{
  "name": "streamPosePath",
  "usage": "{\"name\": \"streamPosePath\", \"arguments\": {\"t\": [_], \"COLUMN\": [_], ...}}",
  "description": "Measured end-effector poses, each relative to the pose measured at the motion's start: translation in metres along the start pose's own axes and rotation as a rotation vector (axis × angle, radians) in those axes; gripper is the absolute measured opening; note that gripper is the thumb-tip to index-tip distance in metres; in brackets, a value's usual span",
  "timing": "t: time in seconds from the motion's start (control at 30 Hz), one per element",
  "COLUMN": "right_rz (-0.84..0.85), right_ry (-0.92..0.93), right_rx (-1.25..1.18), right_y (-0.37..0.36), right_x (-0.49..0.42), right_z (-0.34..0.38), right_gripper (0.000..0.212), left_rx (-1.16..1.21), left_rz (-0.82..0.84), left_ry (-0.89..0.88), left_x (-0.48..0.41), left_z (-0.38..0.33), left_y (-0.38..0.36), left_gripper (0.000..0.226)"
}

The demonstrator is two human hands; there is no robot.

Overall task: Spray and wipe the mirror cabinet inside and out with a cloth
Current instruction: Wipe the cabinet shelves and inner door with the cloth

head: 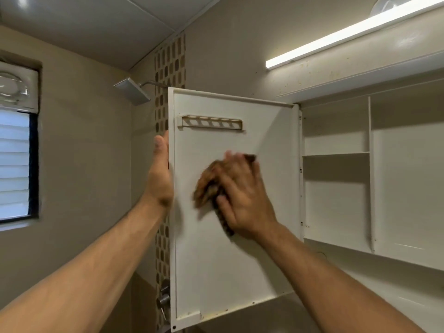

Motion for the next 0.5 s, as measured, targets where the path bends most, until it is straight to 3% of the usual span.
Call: {"name": "streamPosePath", "arguments": {"t": [0.07,0.1,0.13,0.17,0.27,0.33,0.4,0.5], "right_rz": [-0.112,-0.143,-0.168,-0.165,0.019,0.054,0.046,-0.086], "right_ry": [-0.545,-0.721,-0.721,-0.562,0.086,0.214,0.063,-0.581], "right_rx": [-0.120,-0.163,-0.148,-0.117,-0.107,-0.081,-0.022,0.051], "right_y": [0.004,0.002,-0.001,-0.009,-0.036,-0.033,-0.021,0.005], "right_x": [-0.020,-0.026,-0.033,-0.034,0.012,0.047,0.055,0.056], "right_z": [-0.027,-0.023,-0.006,0.015,0.061,0.039,-0.007,-0.089], "right_gripper": [0.066,0.070,0.073,0.073,0.068,0.063,0.067,0.071], "left_rx": [-0.138,-0.238,-0.354,-0.482,-0.785,-1.005,-1.315,-1.643], "left_rz": [-0.089,-0.147,-0.184,-0.178,-0.043,0.037,0.170,0.419], "left_ry": [-0.013,-0.035,-0.098,-0.180,-0.359,-0.408,-0.492,-0.644], "left_x": [0.002,0.003,0.005,0.007,0.017,0.025,0.035,0.049], "left_z": [0.003,0.003,-0.001,-0.005,-0.013,-0.015,-0.017,-0.008], "left_y": [0.004,0.006,0.008,0.006,-0.006,-0.007,-0.012,-0.030], "left_gripper": [0.070,0.073,0.075,0.075,0.069,0.070,0.075,0.076]}}
Point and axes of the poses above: each hand's wrist, its own x-axis away from the middle knuckle, its own y-axis out of the back of the hand, z = x × y, the point moved 7 cm from there along -x, towards the middle knuckle, and after that the axes turned 10 degrees about -y, right-handed, at the moved point
